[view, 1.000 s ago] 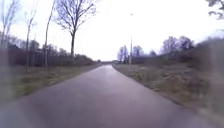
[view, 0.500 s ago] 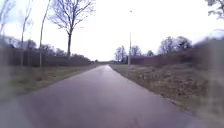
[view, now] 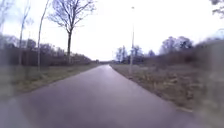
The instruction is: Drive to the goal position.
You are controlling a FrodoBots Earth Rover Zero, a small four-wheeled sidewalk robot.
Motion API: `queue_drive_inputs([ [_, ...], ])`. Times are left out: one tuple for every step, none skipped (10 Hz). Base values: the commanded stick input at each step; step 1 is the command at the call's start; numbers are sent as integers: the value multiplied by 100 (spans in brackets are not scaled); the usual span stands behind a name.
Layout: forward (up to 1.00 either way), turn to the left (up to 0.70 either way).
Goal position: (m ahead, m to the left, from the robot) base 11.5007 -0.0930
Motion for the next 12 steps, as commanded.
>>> queue_drive_inputs([
  [100, 0],
  [100, 0],
  [100, 0],
  [100, 31],
  [100, 34],
  [100, 26],
  [100, 0],
  [100, 0],
  [100, 0],
  [100, 0],
  [100, 0],
  [100, 0],
])
